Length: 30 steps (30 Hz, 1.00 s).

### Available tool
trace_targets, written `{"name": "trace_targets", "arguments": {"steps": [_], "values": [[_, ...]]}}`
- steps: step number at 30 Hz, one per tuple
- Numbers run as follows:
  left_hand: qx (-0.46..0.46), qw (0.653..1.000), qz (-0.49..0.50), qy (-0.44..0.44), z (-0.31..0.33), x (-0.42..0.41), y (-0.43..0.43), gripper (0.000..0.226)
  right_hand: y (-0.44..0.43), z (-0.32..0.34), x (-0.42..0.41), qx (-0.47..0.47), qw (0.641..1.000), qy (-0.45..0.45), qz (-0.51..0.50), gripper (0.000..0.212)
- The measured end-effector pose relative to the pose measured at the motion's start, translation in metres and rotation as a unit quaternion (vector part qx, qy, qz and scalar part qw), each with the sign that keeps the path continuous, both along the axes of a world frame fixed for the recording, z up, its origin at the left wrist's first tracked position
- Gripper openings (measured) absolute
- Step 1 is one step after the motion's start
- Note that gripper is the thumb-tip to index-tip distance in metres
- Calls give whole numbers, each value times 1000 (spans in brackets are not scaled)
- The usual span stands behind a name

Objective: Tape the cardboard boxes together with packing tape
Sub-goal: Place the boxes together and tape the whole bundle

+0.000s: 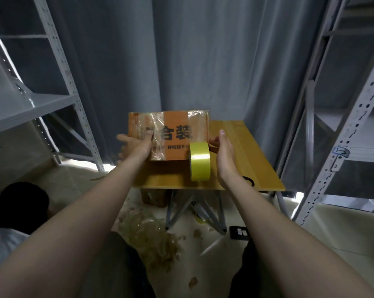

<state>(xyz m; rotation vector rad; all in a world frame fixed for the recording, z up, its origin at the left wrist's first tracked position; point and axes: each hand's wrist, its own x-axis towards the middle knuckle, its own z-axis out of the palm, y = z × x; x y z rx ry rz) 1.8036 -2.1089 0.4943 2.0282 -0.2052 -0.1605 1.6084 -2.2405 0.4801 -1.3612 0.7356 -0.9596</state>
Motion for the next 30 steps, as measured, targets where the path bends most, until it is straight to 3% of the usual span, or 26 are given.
{"name": "trace_targets", "arguments": {"steps": [6,12,18,24,28,30], "values": [[-4,996,25,-82,27,-9,4,62,11,19,6,-44,998,-47,10,43],[10,991,13,-134,44,-12,6,47,8,35,15,-91,993,-77,0,39],[70,978,-31,-194,62,-2,-10,27,-20,55,39,-72,995,-63,16,62],[150,959,-61,-232,67,16,-38,47,-43,64,68,-69,997,-17,21,96],[220,943,-72,-241,67,29,-56,61,-59,62,84,-98,994,-31,22,81],[253,912,-94,-310,69,35,-66,65,-62,60,88,-147,989,-28,20,71]]}}
